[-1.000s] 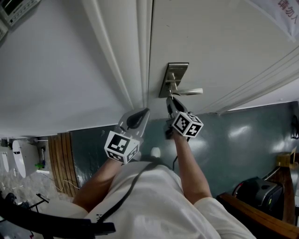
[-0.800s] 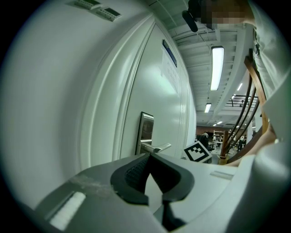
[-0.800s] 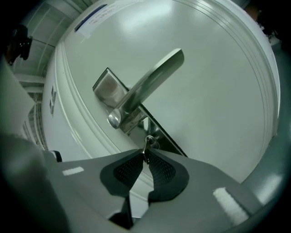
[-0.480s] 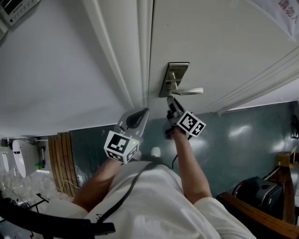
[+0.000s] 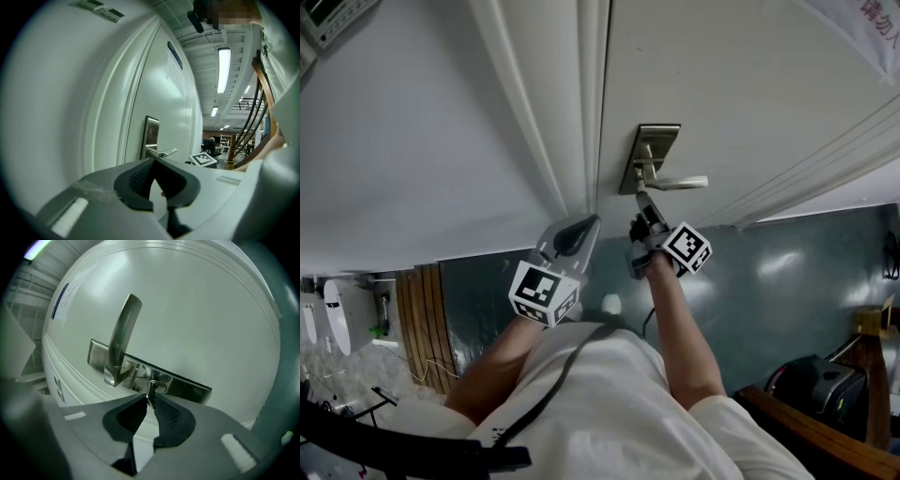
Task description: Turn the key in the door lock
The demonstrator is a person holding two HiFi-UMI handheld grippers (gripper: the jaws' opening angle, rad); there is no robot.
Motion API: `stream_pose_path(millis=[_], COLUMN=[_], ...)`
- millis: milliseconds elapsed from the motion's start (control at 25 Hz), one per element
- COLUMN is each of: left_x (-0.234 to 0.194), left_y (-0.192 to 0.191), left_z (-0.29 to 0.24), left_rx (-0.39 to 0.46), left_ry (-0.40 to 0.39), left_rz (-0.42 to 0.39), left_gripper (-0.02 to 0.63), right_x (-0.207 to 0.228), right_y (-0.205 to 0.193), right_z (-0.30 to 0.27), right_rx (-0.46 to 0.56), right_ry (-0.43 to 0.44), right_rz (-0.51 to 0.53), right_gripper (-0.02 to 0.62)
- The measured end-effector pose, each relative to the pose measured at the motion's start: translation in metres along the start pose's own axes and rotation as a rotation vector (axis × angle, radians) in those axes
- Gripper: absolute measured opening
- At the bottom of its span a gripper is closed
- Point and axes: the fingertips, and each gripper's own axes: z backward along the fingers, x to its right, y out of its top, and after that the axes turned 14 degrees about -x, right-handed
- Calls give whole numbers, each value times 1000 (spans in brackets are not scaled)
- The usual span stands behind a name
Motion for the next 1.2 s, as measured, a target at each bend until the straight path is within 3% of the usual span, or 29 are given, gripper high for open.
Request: stream_pose_path(millis=[280,840,1200], left_x=[2,4,7], left_y=[0,0,2], left_z=[0,2,0], left_rx=[-1,-1,4], left_ry=[-2,7,5], left_rz=[-3,-5,-7], left_gripper=[6,6,6], right_x=[5,18,21], right_y=[0,-2,-2], right_z=[1,2,1], right_rx=[30,101,54], right_ry=[74,372,335], right_rz=[-123,-628,-577], right_gripper=[49,28,26])
